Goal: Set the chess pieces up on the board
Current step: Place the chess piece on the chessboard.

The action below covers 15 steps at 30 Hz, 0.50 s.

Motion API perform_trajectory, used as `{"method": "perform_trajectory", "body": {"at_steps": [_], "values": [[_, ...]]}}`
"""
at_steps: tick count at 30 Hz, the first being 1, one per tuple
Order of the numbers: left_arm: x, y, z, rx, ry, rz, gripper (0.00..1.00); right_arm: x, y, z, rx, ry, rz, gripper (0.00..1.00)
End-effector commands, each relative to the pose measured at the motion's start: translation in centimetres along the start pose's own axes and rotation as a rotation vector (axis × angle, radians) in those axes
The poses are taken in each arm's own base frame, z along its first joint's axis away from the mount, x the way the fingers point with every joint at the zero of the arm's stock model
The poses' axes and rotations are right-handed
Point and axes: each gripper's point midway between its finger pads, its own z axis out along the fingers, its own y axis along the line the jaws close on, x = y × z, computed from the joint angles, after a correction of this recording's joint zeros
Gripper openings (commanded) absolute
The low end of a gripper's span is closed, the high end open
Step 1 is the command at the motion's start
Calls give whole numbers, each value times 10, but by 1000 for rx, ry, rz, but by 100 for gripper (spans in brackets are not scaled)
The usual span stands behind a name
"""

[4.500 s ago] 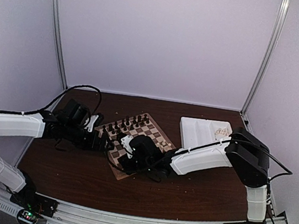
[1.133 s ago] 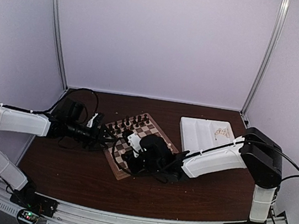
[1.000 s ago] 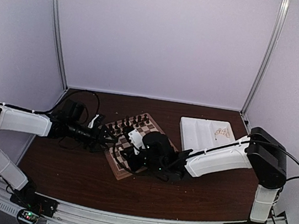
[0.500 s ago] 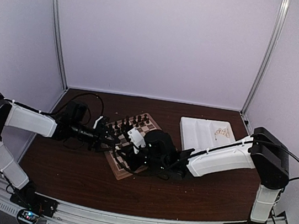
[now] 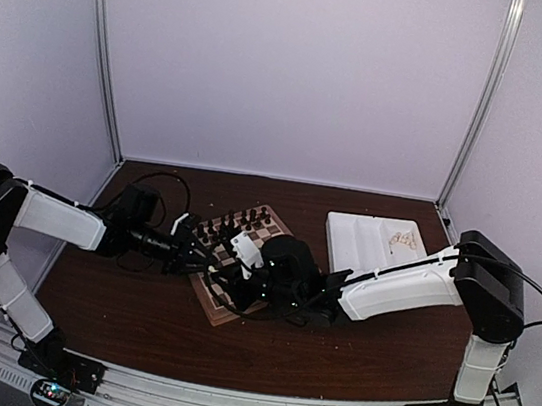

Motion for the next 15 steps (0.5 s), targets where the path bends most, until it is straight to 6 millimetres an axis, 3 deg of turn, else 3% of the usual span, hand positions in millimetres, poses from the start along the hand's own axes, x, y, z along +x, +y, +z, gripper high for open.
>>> {"method": "perform_trajectory", "body": {"at_steps": [1, 4, 6, 8, 15], "values": [[3, -2, 3, 20, 16, 19, 22, -8, 5, 1, -4, -18, -13, 14], [3, -3, 4, 23, 20, 19, 22, -7, 2, 2, 7, -18, -12, 14], [4, -4, 4, 25, 24, 19, 36, -7, 0, 1, 20, -17, -11, 14], [5, -4, 4, 26, 27, 21, 39, -6, -2, 2, 33, -16, -10, 14], [9, -4, 5, 23, 41, 22, 28, -4, -3, 4, 37, -9, -11, 14]]}}
